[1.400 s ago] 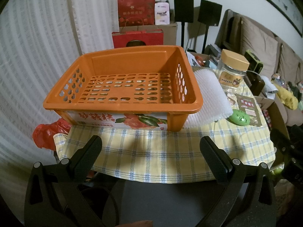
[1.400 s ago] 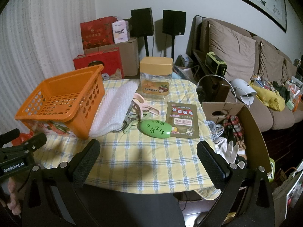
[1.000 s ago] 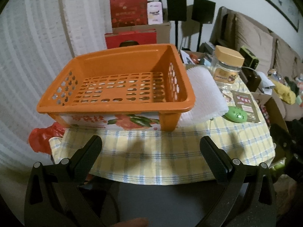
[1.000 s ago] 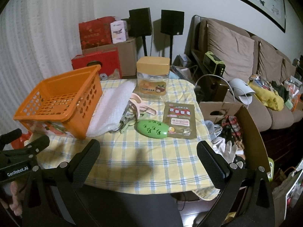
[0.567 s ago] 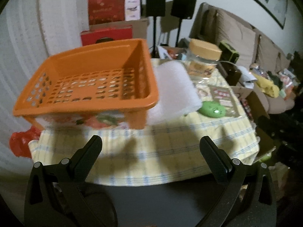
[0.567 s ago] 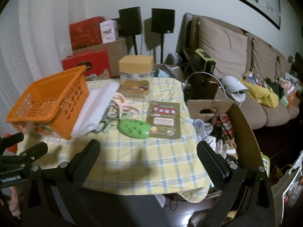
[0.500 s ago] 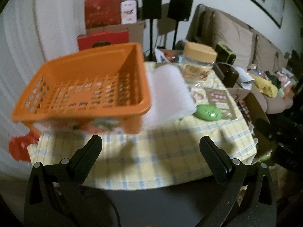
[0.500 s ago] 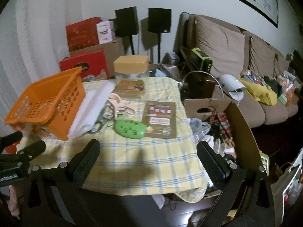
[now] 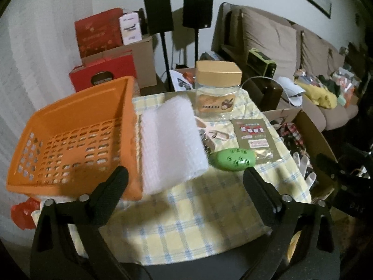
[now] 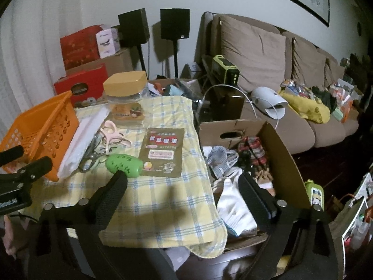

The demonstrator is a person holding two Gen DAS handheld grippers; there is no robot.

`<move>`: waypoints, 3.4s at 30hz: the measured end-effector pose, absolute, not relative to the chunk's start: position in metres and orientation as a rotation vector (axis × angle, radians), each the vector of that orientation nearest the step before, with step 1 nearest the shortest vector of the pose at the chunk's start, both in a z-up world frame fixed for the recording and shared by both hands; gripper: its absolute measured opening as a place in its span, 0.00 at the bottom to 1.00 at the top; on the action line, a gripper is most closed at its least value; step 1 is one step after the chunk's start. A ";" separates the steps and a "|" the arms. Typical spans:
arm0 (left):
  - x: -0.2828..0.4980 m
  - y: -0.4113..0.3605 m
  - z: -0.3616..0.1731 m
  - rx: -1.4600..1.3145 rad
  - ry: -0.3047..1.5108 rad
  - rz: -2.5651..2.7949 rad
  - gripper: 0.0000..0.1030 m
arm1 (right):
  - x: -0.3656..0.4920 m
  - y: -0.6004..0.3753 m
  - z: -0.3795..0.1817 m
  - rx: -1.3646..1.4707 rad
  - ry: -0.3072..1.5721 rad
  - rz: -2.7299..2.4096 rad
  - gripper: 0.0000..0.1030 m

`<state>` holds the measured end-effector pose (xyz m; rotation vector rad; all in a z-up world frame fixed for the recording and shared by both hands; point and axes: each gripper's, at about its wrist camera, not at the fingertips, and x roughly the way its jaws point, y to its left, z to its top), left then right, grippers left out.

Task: Organize objects
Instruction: 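Move the left tool toward the gold hand-warmer packet on the cloth, then close the left tool on the gold hand-warmer packet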

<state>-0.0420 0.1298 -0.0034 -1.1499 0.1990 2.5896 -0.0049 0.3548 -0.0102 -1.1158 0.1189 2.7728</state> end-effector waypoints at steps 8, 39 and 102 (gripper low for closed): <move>-0.077 0.159 -0.013 -1.185 0.193 2.496 0.86 | -0.036 0.380 -0.022 -1.200 0.244 2.791 0.75; -0.155 0.234 -0.073 -1.358 0.382 2.325 0.49 | -0.124 0.397 -0.076 -1.450 0.244 2.747 0.48; -0.187 0.239 -0.104 -1.641 -0.101 1.861 0.33 | -0.137 0.412 -0.104 -1.670 0.831 2.843 0.19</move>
